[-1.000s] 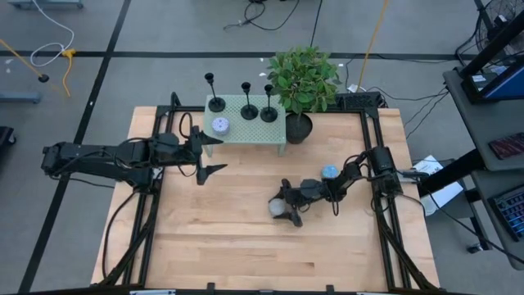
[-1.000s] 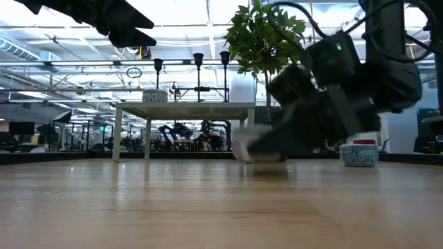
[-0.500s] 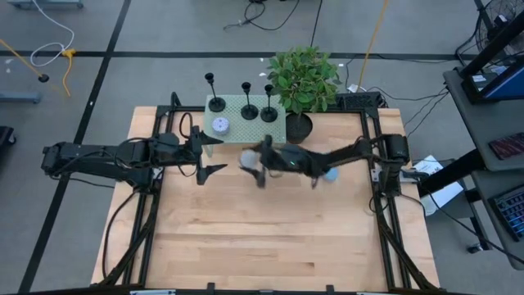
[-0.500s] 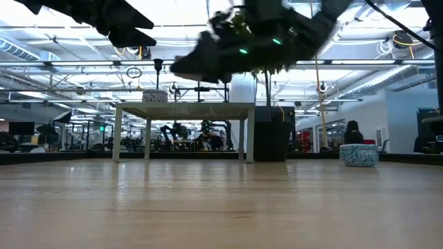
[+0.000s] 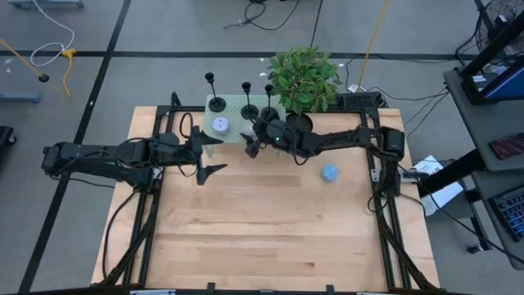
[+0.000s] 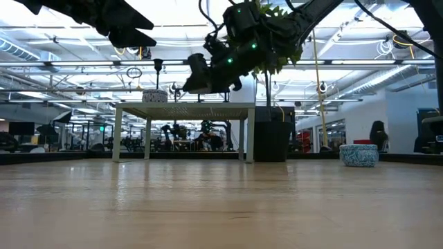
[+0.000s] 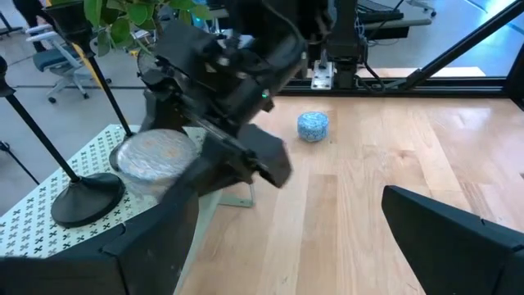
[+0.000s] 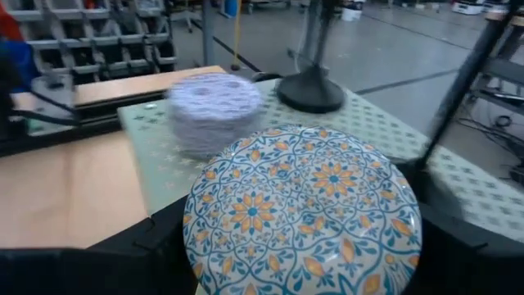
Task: Pick & Place candle stick holders
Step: Put the blue scented candle on the shelf aligned with the red scented candle
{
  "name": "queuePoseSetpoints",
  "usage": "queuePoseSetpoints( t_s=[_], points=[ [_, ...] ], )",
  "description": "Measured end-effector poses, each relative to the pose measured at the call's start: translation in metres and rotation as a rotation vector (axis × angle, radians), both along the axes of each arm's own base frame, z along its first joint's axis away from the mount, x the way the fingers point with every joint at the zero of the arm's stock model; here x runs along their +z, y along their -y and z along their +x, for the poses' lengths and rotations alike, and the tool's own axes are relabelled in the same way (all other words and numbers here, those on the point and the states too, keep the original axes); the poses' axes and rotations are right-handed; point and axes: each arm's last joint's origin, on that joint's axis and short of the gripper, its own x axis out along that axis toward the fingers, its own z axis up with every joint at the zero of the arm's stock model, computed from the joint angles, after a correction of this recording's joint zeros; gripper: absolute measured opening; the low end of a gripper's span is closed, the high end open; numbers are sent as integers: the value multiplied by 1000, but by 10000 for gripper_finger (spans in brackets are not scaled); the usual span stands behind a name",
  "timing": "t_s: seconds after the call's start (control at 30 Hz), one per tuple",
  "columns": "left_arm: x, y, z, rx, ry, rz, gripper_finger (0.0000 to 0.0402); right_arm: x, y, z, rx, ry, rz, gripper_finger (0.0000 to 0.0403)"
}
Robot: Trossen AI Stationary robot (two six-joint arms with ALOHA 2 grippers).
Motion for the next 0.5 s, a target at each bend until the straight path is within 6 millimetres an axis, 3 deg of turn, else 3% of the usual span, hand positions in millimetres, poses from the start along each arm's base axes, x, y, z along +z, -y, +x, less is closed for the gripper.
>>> queuePoseSetpoints(
  t_s=[0.27,0.5],
  points=[
    [0,0,0,0,1,0,392,-24,9,7,-12,-22,5,294],
    [0,0,0,0,1,0,392,-27,13,6,-25,-30,2,295]
  ],
)
